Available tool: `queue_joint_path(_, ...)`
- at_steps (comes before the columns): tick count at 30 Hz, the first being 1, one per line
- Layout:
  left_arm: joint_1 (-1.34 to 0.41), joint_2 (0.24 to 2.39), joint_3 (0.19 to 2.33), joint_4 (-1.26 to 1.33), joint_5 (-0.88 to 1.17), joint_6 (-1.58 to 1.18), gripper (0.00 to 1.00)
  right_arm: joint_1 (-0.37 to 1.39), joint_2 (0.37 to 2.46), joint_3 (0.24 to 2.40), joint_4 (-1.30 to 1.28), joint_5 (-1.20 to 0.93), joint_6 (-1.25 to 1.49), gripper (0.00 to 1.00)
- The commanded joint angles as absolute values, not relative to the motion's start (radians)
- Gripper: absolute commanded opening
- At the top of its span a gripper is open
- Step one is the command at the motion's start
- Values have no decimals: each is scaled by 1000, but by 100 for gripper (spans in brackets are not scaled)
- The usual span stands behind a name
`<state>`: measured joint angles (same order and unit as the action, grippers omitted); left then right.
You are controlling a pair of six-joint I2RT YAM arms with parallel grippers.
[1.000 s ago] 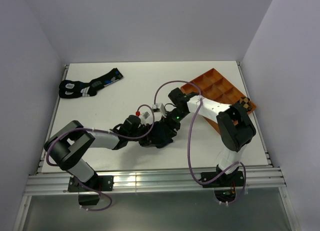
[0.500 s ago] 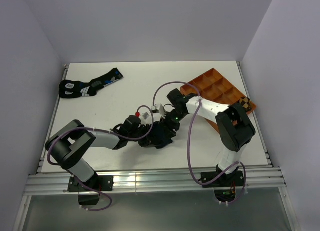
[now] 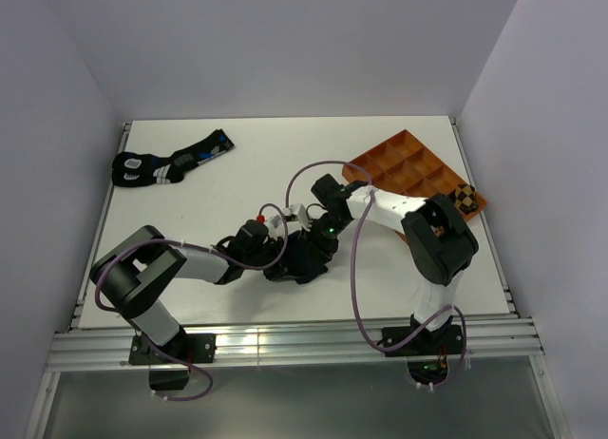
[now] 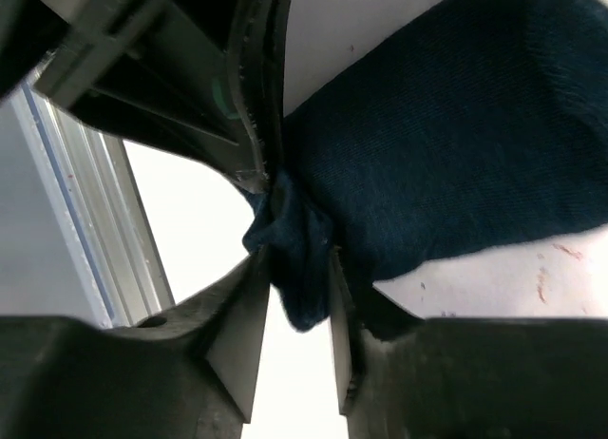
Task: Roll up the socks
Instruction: Roll the sock at the center of the board.
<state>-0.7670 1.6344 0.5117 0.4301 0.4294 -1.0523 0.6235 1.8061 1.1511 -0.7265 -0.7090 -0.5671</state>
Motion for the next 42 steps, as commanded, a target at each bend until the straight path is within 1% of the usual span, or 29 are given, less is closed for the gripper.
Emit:
queue_joint_path(1, -765, 1641, 525, 497, 442, -1058, 0, 640, 1853, 1180, -749, -730, -561, 34)
queue_joint_path(2, -765, 1637, 522, 502, 442, -1060, 0, 638, 1859, 1183, -750, -729, -558, 28)
queue_joint_path(4, -765, 1631, 512, 508, 434, -1062, 0, 637, 1881, 1190, -762, -735, -551, 24)
queue_joint_path(5, -765, 1623, 509, 512, 431, -1062, 0, 632, 1887, 1203, -762, -723, -540, 18)
queue_joint_path(8, -765, 1612, 489, 528, 425, -1062, 0, 618, 1914, 1227, -781, -721, -519, 11)
queue_joint_path(10, -765, 1609, 471, 544, 417, -1063, 0, 607, 1940, 1249, -808, -716, -506, 8)
queue_joint_path(16, -767, 1585, 420, 617, 393, -1057, 7, 600, 2006, 1293, -862, -700, -460, 1)
queue_joint_path(19, -769, 1537, 382, 649, 347, -1049, 14, 600, 2022, 1295, -861, -671, -439, 0)
queue_joint_path(23, -773, 1454, 319, 716, 287, -1028, 26, 600, 2046, 1310, -871, -646, -419, 0)
queue_joint_path(27, -802, 1373, 288, 716, 197, -956, 30, 600, 2084, 1338, -914, -631, -413, 0)
queue_joint_path(29, -831, 1330, 304, 648, 140, -869, 32, 600, 2101, 1365, -933, -617, -416, 0)
queue_joint_path(32, -905, 1290, 319, 630, 42, -743, 34, 600, 2150, 1405, -974, -618, -431, 0)
queue_joint_path(36, -968, 1290, 316, 652, 5, -626, 38, 597, 2201, 1468, -1060, -652, -489, 0)
queue_joint_path(39, -983, 1344, 324, 681, -21, -545, 38, 595, 2215, 1505, -1098, -655, -518, 0)
queue_joint_path(42, -988, 1384, 334, 712, -28, -523, 39, 597, 2224, 1525, -1114, -655, -520, 0)
